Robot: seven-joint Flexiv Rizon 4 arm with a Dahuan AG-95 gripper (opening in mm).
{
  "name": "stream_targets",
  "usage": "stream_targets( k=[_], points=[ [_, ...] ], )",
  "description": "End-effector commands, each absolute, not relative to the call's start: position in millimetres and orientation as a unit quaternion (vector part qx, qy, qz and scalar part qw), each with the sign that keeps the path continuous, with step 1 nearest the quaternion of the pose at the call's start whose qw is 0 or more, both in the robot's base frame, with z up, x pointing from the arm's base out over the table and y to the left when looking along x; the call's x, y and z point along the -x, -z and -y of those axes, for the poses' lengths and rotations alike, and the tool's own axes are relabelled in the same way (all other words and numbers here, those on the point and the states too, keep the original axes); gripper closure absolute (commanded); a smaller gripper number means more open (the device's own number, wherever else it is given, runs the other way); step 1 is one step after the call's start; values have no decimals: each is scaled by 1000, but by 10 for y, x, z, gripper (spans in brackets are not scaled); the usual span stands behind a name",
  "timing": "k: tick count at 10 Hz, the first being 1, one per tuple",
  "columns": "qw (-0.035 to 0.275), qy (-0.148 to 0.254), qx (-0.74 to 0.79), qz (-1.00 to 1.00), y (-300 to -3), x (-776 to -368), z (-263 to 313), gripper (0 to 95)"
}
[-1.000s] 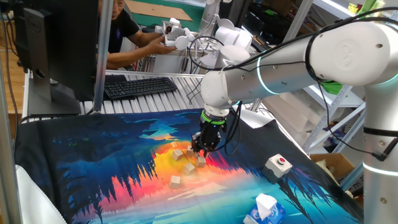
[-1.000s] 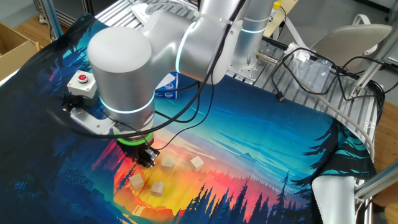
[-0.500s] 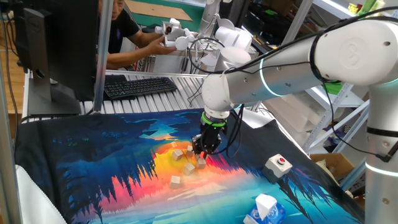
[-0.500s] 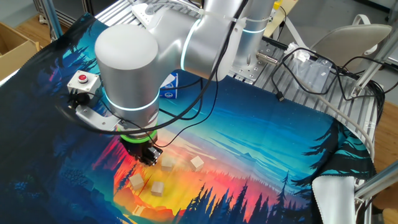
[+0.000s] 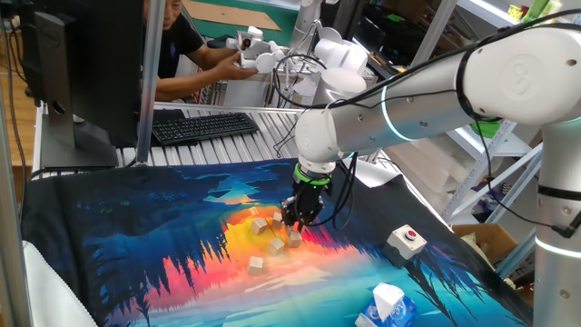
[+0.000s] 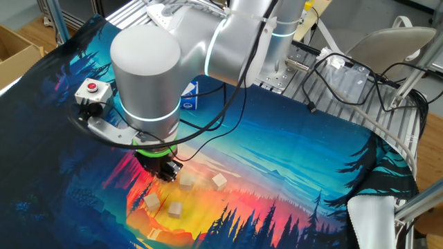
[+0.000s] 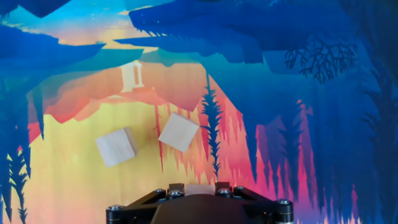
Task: Stack the blocks in a vertical line of five
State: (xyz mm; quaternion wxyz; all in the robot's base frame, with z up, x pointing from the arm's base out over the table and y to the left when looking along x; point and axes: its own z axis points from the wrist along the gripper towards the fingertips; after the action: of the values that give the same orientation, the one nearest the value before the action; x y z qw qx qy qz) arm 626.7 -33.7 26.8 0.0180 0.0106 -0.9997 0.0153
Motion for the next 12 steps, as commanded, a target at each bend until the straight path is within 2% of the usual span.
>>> stream_targets(
  k=[1, 7, 12],
  points=[
    [18, -11, -13, 1000, -275, -6259, 333, 950],
    [25, -6, -27, 999, -391, -6217, 288, 950],
    [30, -14, -34, 999, -565, -6128, 24, 950]
  ],
)
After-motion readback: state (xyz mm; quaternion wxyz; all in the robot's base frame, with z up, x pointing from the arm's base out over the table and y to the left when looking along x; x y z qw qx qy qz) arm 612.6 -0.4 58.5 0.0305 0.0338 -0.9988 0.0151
